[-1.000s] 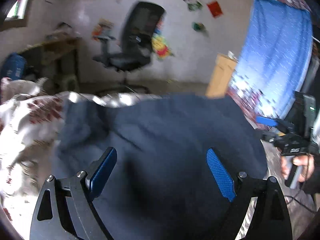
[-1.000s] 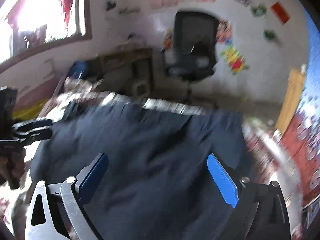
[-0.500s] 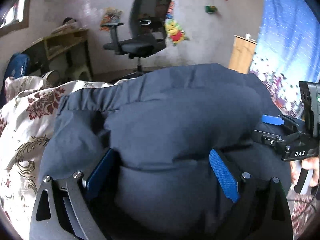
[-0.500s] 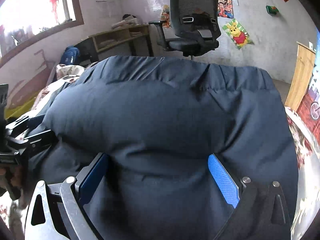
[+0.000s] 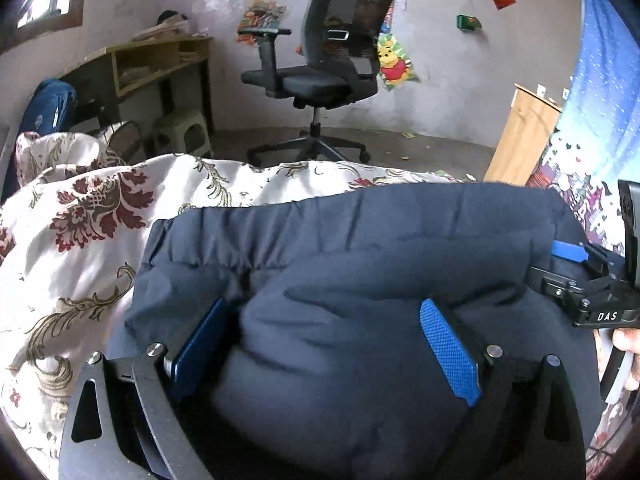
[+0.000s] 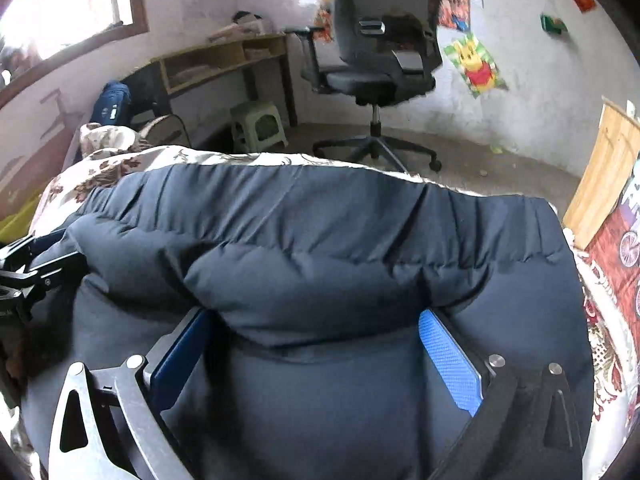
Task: Fold large clothes
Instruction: 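Press the folded jacket flat with both grippers open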
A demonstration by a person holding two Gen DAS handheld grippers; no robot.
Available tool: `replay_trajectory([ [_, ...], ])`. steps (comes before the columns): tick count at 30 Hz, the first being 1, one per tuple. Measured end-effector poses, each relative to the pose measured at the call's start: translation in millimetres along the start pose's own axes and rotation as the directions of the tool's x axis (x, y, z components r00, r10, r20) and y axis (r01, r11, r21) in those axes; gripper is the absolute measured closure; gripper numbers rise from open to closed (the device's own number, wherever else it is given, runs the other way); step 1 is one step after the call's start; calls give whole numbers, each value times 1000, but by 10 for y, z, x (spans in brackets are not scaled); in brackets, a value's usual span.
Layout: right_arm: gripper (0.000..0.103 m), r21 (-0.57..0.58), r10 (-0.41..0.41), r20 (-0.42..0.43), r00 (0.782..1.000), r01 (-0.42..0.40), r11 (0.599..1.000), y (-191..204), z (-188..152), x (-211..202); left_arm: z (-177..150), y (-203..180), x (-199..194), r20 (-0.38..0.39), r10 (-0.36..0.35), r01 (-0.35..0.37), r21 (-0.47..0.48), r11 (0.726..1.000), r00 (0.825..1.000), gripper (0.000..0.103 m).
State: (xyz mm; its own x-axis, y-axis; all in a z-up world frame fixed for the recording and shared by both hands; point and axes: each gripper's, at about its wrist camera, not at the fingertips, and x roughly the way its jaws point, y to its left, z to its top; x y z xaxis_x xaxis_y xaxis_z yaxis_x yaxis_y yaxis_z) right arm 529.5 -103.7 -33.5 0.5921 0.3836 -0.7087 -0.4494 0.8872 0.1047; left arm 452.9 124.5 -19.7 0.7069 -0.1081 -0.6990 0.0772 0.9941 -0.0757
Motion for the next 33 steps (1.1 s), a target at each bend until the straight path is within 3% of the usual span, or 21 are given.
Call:
replay_trajectory([
  [7, 0, 32, -3, -84, 996, 5, 999, -183, 178, 305, 152, 188, 262, -49, -13, 11, -48, 999, 999, 4],
  [13, 0, 65, 39, -124, 991, -31, 997, -259, 236, 525, 156, 361, 435, -91, -68, 58, -117, 991, 994, 1],
  [26, 0, 65, 39, -51, 998, -35, 997, -252, 127, 500, 100, 380, 386, -65, -100, 91, -133, 987, 993, 1],
  [33, 0, 37, -11, 43, 999, 9, 999, -173, 24, 321, 91, 391, 207, 4, -110, 109, -148, 983, 994, 1],
])
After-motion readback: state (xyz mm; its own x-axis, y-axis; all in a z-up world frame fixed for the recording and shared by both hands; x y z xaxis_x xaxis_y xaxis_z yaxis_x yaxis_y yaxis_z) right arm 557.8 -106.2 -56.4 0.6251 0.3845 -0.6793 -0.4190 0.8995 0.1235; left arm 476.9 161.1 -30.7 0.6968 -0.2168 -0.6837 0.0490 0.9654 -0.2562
